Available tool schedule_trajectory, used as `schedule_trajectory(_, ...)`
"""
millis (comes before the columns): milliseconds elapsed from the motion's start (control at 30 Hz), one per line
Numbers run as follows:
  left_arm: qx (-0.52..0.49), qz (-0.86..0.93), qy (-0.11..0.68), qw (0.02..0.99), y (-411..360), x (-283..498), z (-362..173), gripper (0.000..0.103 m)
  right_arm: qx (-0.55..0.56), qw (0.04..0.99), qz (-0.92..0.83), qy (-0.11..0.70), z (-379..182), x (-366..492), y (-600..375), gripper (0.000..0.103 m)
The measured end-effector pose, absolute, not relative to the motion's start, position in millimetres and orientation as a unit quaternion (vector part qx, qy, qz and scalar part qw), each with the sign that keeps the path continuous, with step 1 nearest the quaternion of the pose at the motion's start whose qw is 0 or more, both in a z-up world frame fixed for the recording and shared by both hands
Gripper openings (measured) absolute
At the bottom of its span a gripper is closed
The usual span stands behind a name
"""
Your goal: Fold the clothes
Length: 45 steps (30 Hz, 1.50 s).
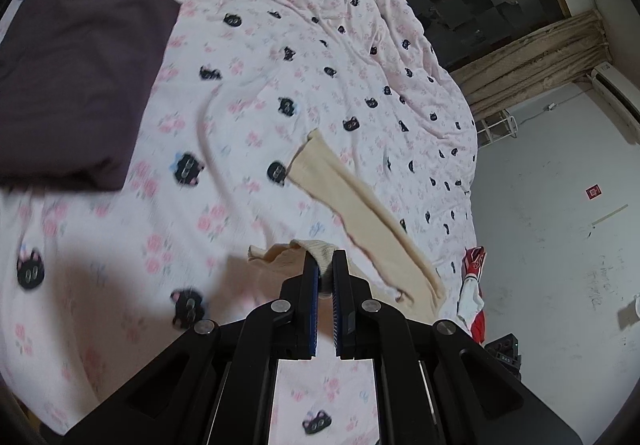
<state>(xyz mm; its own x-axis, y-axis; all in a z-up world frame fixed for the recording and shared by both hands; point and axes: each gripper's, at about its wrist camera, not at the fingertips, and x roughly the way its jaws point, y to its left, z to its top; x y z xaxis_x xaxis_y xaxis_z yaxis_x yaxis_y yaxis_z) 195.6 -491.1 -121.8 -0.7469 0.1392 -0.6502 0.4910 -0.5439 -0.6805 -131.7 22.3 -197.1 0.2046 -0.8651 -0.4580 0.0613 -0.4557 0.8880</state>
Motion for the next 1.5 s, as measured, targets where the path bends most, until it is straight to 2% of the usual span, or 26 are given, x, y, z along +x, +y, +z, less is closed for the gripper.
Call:
schedule_trajectory(200,0.348,-0.809,0.459,0.115,-515,145,-123,0.005,0.647,0.417,-0.548,-0.327,-192,-158,1,0.007)
schedule_trajectory(700,0.398,-0.802,0.425,0.134,-538,32,-151,0.005,0.66,0.383,-0.539,-0.356,-233,-217,-30,0.007)
schedule_trajectory(1400,0.435,-0.771,0.424,0.19,-554,18,-202,0.005,0.672,0.354,-0.526,-0.383,-267,-249,-50,0.008)
schedule_trajectory(1500,0.429,-0.771,0.429,0.194,-556,20,-201,0.005,0.67,0.357,-0.528,-0.381,-265,-250,-50,0.011)
